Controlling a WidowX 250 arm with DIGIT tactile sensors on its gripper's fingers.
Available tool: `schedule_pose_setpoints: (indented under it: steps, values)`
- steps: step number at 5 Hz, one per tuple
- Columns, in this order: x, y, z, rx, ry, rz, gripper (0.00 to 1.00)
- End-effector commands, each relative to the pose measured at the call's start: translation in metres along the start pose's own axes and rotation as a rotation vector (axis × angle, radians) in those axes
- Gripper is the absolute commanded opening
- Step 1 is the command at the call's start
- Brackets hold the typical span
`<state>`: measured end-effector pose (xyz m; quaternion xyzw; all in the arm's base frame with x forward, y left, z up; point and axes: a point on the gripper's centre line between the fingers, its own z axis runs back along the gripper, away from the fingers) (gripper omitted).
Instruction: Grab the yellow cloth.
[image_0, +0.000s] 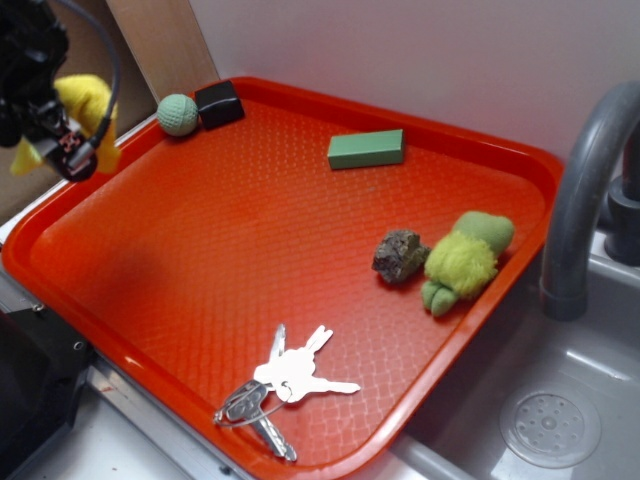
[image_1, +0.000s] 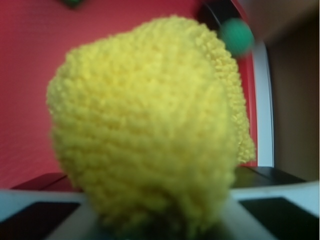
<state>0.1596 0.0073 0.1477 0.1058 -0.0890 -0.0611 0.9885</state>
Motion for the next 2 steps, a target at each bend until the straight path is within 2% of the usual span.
schedule_pose_setpoints:
  steps: [1,2]
  values:
    - [0.0006,0.0036,-0.0077,-0.049,-0.144,-0.105,0.0]
    - [0.0006,0.0025,-0.0155,-0.042,-0.107,-0.069,0.0]
